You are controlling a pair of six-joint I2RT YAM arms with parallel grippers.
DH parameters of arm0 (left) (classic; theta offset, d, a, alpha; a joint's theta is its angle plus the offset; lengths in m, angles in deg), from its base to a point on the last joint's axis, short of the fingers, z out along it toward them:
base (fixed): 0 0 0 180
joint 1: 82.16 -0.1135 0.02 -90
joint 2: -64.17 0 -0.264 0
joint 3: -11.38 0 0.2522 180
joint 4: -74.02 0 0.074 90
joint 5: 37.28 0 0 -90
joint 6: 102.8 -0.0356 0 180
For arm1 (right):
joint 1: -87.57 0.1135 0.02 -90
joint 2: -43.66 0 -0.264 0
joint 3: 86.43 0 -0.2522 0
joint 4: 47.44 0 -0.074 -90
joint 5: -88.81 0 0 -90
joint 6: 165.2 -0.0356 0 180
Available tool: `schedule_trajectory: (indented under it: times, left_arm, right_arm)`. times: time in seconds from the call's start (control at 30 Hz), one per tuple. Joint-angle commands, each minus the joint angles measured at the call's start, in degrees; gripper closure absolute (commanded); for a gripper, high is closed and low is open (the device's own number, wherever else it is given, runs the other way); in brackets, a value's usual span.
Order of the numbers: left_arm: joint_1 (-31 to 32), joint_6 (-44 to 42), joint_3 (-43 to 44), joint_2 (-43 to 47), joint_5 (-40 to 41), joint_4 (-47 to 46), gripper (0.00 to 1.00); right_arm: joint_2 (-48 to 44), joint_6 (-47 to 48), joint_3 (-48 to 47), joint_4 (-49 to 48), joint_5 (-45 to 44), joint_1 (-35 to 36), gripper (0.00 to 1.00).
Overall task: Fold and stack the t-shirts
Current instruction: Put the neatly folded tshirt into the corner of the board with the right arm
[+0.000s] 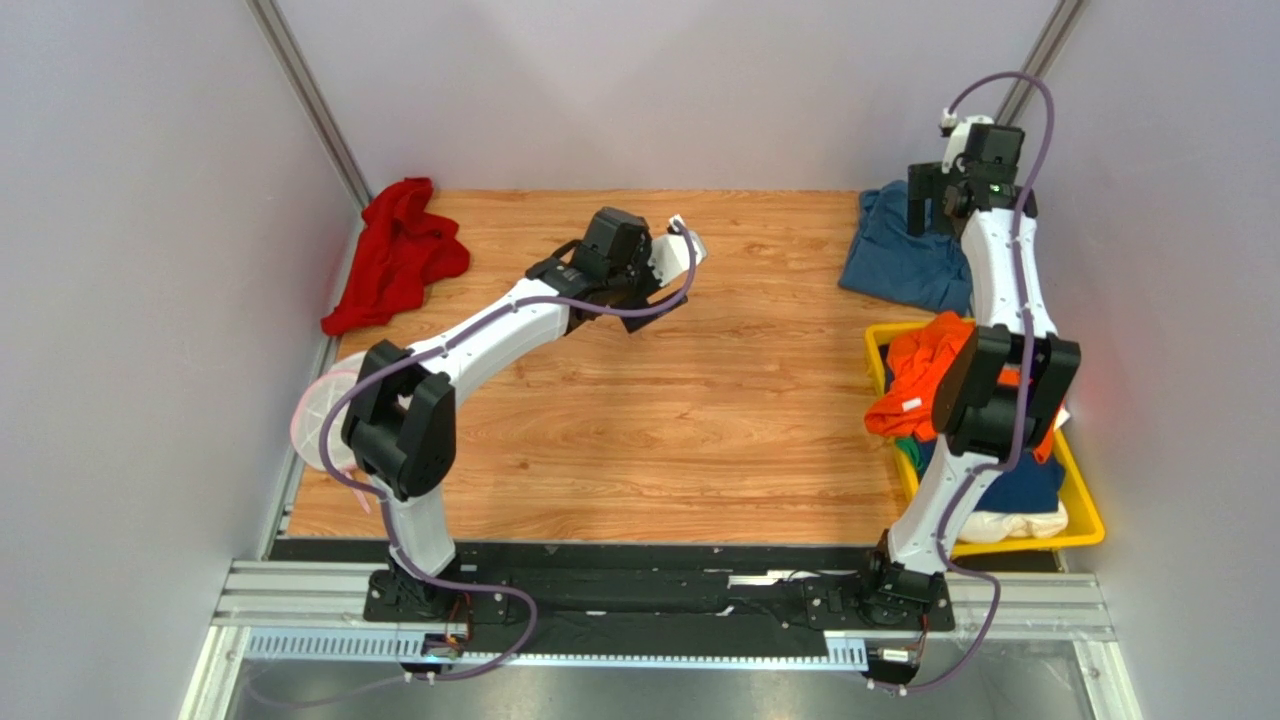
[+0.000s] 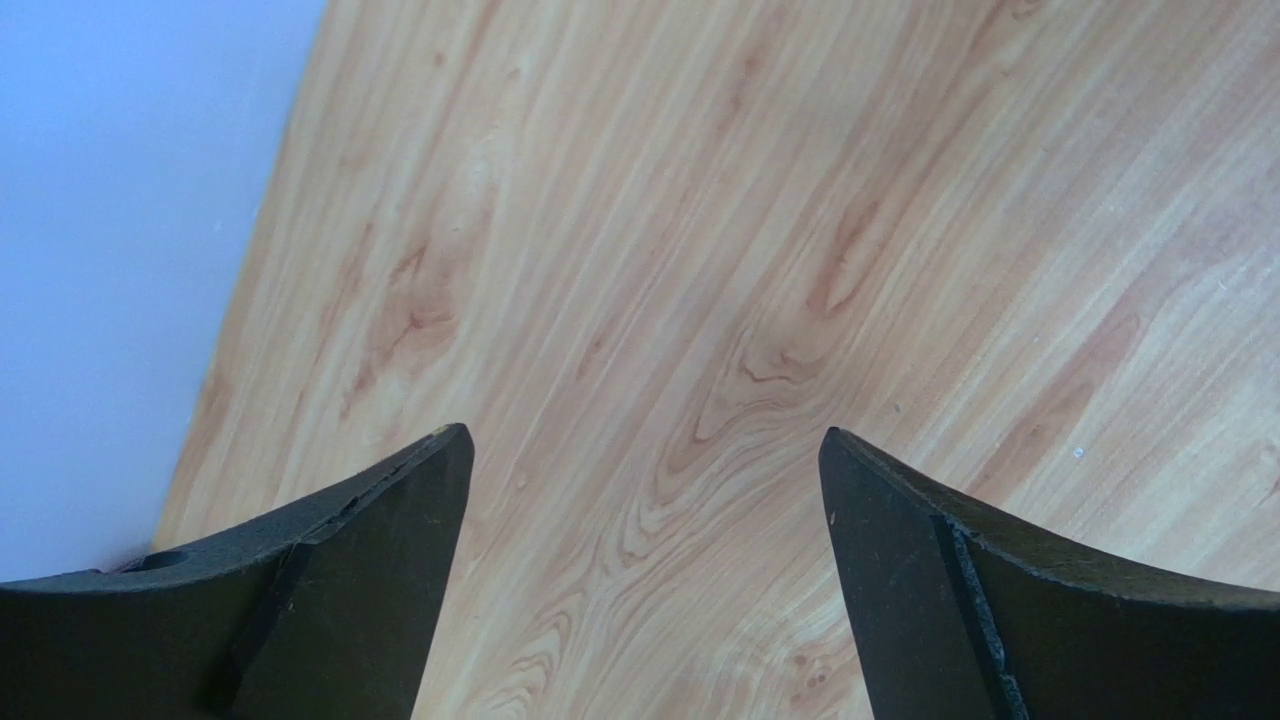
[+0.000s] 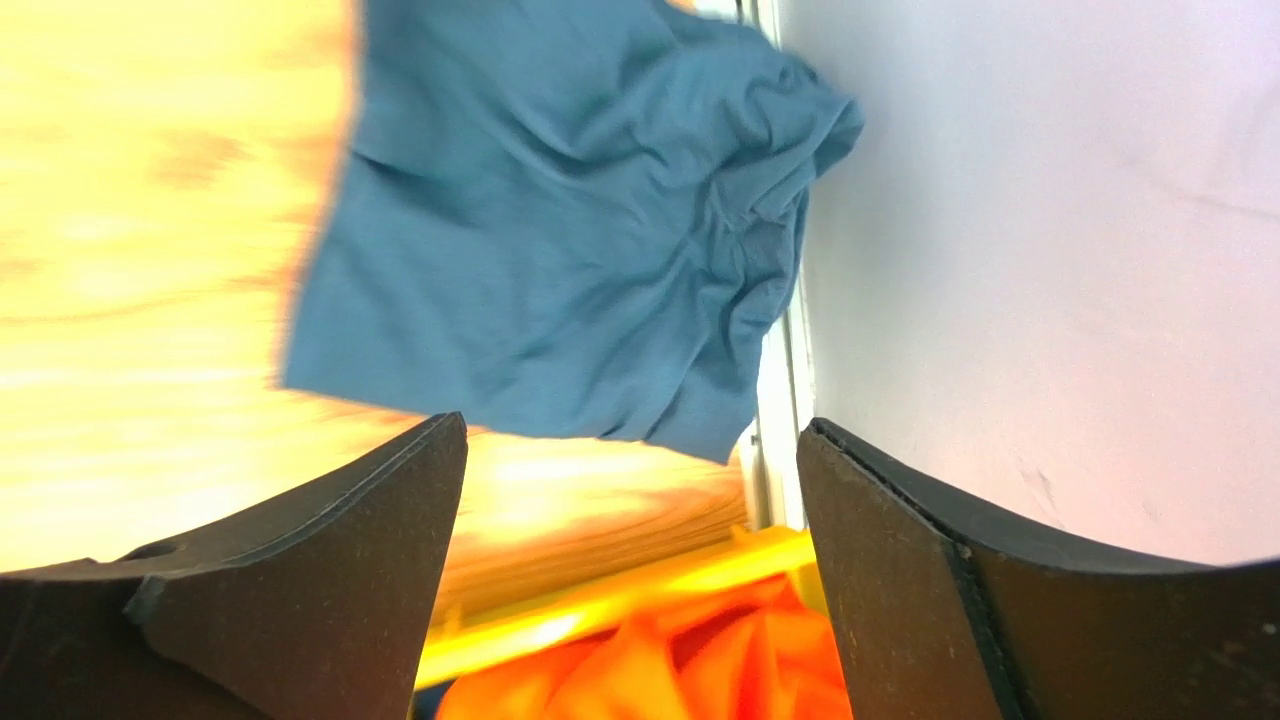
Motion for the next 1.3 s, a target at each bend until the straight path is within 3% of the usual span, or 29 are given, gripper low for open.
schedule_trajectory:
  times: [0.0, 0.27, 0.43, 0.7, 1.0, 1.27]
  left_arm:
    - [-0.1, 3.7, -1.6, 5.2, 2.9, -5.5, 0.03]
    - [-4.3, 16.8, -2.2, 10.7, 4.3, -1.1, 0.01]
    - [-8.6, 19.8, -4.1, 15.5, 4.0, 1.0, 0.01]
    - [-10.1, 16.8, -20.5, 31.9, 6.8, -5.6, 0.01]
    - [-10.8, 15.2, -27.5, 41.6, 5.0, -5.2, 0.01]
    - [-11.5, 16.6, -30.7, 41.6, 6.5, -9.2, 0.02]
  right_arm:
    - [-9.3, -4.6, 4.1, 0.4, 10.1, 0.3, 0.13]
    - [-23.2, -6.7, 18.4, 0.3, 17.2, 0.6, 0.13]
    - [-31.0, -9.5, 26.1, 0.8, 18.1, 0.7, 0.13]
    - [-43.6, -12.1, 39.6, -5.2, 22.6, 0.7, 0.12]
    - [-44.8, -14.4, 44.3, -8.3, 26.1, 1.4, 0.11]
    - [-47.4, -14.0, 49.4, -12.1, 26.6, 1.6, 0.11]
